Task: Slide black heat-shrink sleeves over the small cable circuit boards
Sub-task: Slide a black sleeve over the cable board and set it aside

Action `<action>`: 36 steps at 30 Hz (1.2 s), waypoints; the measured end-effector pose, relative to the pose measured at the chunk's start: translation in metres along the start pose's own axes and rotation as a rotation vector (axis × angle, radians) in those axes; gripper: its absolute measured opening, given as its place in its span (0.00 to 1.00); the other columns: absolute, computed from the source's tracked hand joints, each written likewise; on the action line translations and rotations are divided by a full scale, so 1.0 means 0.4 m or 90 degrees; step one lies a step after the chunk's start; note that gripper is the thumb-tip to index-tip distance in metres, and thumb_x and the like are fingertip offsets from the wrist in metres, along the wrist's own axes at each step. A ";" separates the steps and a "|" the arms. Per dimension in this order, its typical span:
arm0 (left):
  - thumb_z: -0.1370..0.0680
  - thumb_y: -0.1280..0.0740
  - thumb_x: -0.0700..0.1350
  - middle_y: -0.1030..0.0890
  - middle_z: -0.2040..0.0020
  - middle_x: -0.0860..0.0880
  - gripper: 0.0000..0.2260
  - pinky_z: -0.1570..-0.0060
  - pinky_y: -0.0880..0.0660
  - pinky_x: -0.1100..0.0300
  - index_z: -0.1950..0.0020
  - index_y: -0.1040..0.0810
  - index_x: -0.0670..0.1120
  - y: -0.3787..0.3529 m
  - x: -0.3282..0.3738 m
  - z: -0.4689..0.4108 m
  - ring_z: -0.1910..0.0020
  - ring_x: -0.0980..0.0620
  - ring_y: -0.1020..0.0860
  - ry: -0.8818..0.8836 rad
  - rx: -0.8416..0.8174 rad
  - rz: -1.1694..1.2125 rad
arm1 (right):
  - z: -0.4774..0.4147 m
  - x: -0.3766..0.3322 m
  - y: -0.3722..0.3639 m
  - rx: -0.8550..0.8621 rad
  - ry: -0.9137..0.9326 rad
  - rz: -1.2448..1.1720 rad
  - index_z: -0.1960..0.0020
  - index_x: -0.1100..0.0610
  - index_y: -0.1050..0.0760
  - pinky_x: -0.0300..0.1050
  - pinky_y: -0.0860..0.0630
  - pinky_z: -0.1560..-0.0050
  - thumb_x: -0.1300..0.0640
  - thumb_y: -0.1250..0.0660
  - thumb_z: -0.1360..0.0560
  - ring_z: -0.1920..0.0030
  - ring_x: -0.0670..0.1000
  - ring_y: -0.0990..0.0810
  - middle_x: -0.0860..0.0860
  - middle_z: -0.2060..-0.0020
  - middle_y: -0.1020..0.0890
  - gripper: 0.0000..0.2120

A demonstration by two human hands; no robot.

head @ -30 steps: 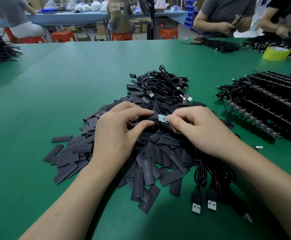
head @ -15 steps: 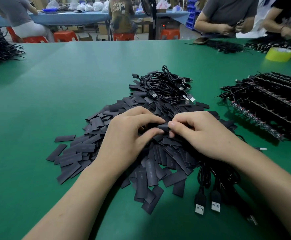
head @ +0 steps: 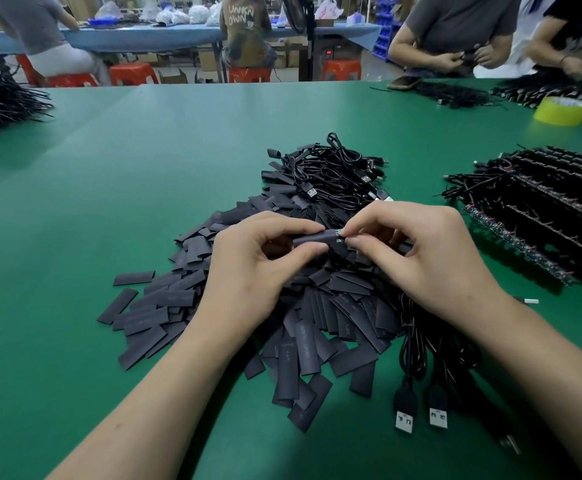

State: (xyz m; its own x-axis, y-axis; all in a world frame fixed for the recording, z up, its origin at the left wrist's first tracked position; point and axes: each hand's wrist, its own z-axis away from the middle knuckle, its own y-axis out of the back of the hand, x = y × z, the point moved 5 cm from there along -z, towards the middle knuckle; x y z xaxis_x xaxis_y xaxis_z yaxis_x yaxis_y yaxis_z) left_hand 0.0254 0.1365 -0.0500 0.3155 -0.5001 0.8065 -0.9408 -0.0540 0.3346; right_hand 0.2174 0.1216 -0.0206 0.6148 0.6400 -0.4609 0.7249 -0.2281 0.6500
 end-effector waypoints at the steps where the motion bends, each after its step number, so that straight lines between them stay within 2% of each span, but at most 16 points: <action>1: 0.27 0.21 0.43 0.15 0.56 0.54 0.08 0.55 0.25 0.66 0.48 0.12 0.51 0.000 -0.001 0.000 0.56 0.55 0.17 0.002 0.000 0.000 | 0.000 0.000 0.000 0.002 0.005 0.006 0.52 0.51 0.17 0.37 0.26 0.61 0.59 0.26 0.24 0.63 0.48 0.20 0.44 0.64 0.17 0.04; 7: 0.26 0.22 0.43 0.15 0.56 0.54 0.09 0.57 0.27 0.69 0.48 0.13 0.52 -0.006 0.004 0.005 0.59 0.58 0.18 -0.004 -0.014 -0.015 | 0.002 -0.002 0.001 0.012 0.022 0.023 0.52 0.52 0.17 0.36 0.25 0.57 0.60 0.28 0.24 0.59 0.44 0.19 0.43 0.61 0.17 0.04; 13: 0.26 0.22 0.44 0.15 0.55 0.55 0.09 0.58 0.30 0.73 0.46 0.12 0.51 -0.009 0.012 0.007 0.60 0.63 0.21 -0.027 -0.023 -0.047 | 0.003 0.000 -0.002 0.009 0.009 0.018 0.52 0.53 0.17 0.28 0.30 0.57 0.61 0.27 0.23 0.60 0.40 0.20 0.39 0.61 0.18 0.04; 15: 0.26 0.22 0.44 0.15 0.55 0.55 0.09 0.57 0.27 0.70 0.47 0.13 0.52 -0.008 0.011 0.006 0.58 0.59 0.19 -0.030 -0.021 -0.041 | 0.003 -0.003 -0.002 0.011 0.008 0.014 0.52 0.54 0.16 0.28 0.30 0.56 0.62 0.26 0.24 0.60 0.39 0.20 0.37 0.61 0.18 0.04; 18: 0.25 0.23 0.44 0.14 0.53 0.54 0.08 0.50 0.20 0.56 0.47 0.13 0.53 -0.010 0.002 0.006 0.52 0.53 0.16 -0.013 -0.015 0.012 | 0.003 -0.009 0.000 0.020 0.008 0.004 0.53 0.54 0.16 0.27 0.30 0.57 0.62 0.26 0.24 0.60 0.39 0.20 0.36 0.61 0.19 0.04; 20: 0.24 0.23 0.44 0.13 0.52 0.54 0.08 0.46 0.19 0.50 0.46 0.13 0.53 -0.014 -0.005 0.007 0.51 0.53 0.15 0.010 -0.019 0.066 | 0.002 -0.012 0.005 0.028 0.009 0.000 0.53 0.54 0.16 0.28 0.29 0.58 0.62 0.26 0.24 0.60 0.40 0.19 0.37 0.62 0.18 0.04; 26: 0.24 0.24 0.44 0.13 0.50 0.53 0.08 0.43 0.19 0.49 0.46 0.14 0.53 -0.026 -0.011 0.008 0.49 0.53 0.15 0.037 -0.038 0.137 | 0.004 -0.015 0.010 0.048 0.004 -0.017 0.53 0.54 0.16 0.31 0.27 0.59 0.61 0.25 0.25 0.62 0.41 0.19 0.38 0.62 0.18 0.03; 30: 0.24 0.24 0.43 0.13 0.51 0.54 0.08 0.42 0.19 0.50 0.46 0.14 0.53 -0.025 -0.005 0.004 0.49 0.53 0.15 0.029 -0.031 0.135 | 0.008 -0.015 0.008 0.054 -0.014 -0.052 0.51 0.54 0.16 0.39 0.23 0.60 0.61 0.25 0.25 0.62 0.45 0.18 0.42 0.63 0.16 0.04; 33: 0.25 0.24 0.43 0.13 0.50 0.53 0.08 0.42 0.19 0.50 0.46 0.14 0.50 -0.017 -0.002 0.002 0.48 0.52 0.15 0.023 -0.016 0.145 | 0.008 -0.008 0.009 0.061 -0.053 -0.088 0.48 0.54 0.17 0.44 0.21 0.56 0.58 0.24 0.26 0.61 0.49 0.17 0.45 0.62 0.16 0.08; 36: 0.24 0.24 0.42 0.13 0.50 0.53 0.08 0.42 0.20 0.46 0.46 0.14 0.51 -0.017 0.000 0.004 0.48 0.50 0.15 0.015 -0.008 0.140 | 0.007 -0.007 0.010 0.067 -0.062 -0.073 0.50 0.54 0.16 0.44 0.21 0.57 0.59 0.24 0.26 0.62 0.47 0.17 0.44 0.62 0.15 0.06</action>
State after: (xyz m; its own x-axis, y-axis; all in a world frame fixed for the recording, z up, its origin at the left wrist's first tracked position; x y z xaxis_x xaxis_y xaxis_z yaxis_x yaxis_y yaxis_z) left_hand 0.0316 0.1355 -0.0528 0.1065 -0.4781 0.8718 -0.9856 0.0651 0.1561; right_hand 0.2192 0.1167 -0.0185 0.5494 0.5937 -0.5879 0.8175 -0.2364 0.5252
